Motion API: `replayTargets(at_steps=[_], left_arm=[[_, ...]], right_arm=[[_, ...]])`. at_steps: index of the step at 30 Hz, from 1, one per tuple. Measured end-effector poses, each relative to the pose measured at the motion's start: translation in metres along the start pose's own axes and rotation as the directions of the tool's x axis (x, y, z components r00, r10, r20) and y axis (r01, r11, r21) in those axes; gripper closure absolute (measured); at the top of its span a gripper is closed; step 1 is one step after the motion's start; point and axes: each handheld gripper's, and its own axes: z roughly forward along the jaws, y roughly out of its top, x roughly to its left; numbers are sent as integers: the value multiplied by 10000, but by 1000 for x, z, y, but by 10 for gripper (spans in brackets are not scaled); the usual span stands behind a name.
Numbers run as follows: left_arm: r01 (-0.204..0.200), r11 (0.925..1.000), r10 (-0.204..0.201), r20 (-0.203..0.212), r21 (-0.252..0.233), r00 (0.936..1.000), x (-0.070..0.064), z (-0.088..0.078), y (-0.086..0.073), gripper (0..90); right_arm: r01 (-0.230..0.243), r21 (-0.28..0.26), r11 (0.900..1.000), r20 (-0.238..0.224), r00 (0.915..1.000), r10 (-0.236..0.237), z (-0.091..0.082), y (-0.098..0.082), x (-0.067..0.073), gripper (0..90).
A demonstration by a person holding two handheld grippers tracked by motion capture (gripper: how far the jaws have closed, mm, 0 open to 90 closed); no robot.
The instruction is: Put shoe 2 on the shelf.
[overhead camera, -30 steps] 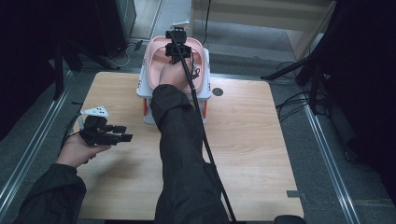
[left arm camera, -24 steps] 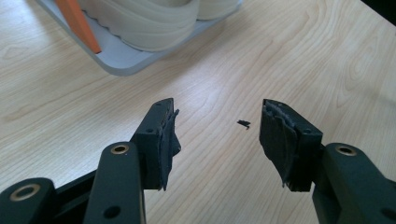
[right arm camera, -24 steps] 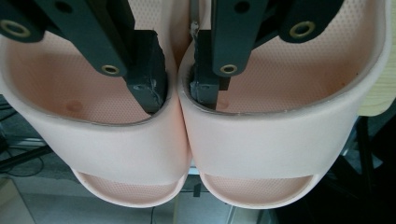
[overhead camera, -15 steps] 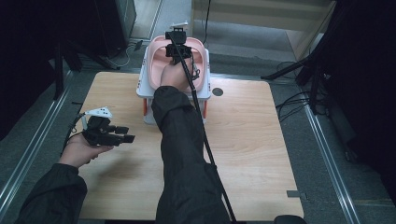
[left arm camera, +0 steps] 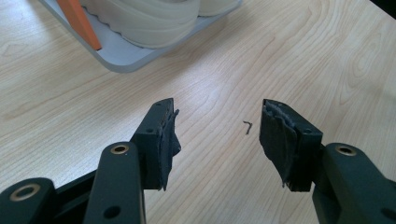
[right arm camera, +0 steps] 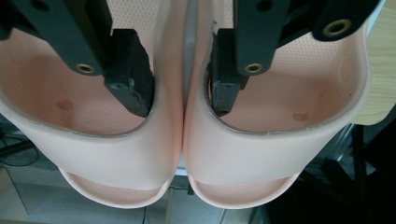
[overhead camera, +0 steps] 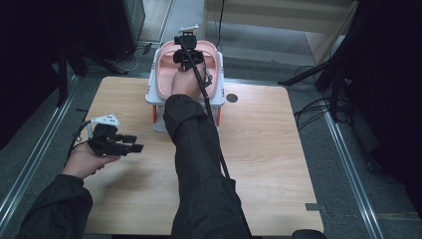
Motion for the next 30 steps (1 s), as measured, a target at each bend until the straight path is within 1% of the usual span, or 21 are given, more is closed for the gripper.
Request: replayTargets(at_steps=[3,6,8,10,12,13,16,17,18,20,24,25,26,27,30], left_arm=[[0,10000,0,-19,7,10000,0,0,0,453],[17,10000,-17,-37,6,10000,0,0,0,452],[-6,10000,7,-53,82,10000,1,0,0,451],[-19,9999,20,-48,137,10000,0,0,0,451],[3,10000,-2,-74,95,10000,0,0,0,451],[-15,10000,16,-87,92,10000,0,0,0,450],[-56,9999,57,-166,84,9998,-1,0,0,448],[-70,9999,72,-175,104,9998,-1,0,0,447],[-56,9999,58,-174,116,9998,-1,1,-1,445],[-7,9999,8,-37,114,10000,-1,1,0,443],[121,9998,-120,80,-145,9999,-1,-1,0,442],[178,9997,-176,85,-166,9998,-1,-1,0,441],[188,9997,-186,75,-162,9998,-1,-1,1,441],[183,9997,-182,66,-148,9998,-1,-1,1,441],[135,9999,-135,35,-68,9999,-2,0,1,440]], right_arm=[[36,13,10000,-347,9994,-35,-1,-2,-2,538],[235,20,9997,-513,9984,-234,-5,-3,-4,518],[334,17,9994,-741,9967,-332,-8,-5,-5,502],[423,38,9991,-1160,9924,-416,-13,-8,-7,487],[495,19,9988,-1394,9890,-488,-17,-10,-8,481],[571,-39,9984,-1590,9856,-570,-21,-12,-9,479],[1022,-151,9946,-1877,9768,-1032,-29,-17,-11,465],[1086,-189,9939,-1984,9739,-1102,-32,-18,-12,461],[1137,-195,9933,-2094,9710,-1152,-34,-19,-13,459],[1216,-256,9922,-2183,9679,-1243,-39,-21,-16,459],[1376,-377,9898,-2626,9543,-1427,-51,-29,-23,460],[1438,-412,9888,-2762,9494,-1496,-55,-32,-25,463],[1454,-463,9883,-2900,9448,-1526,-58,-34,-27,467],[1466,-477,9880,-2969,9424,-1542,-60,-36,-28,468],[1536,-574,9865,-3247,9315,-1639,-68,-42,-32,481]])
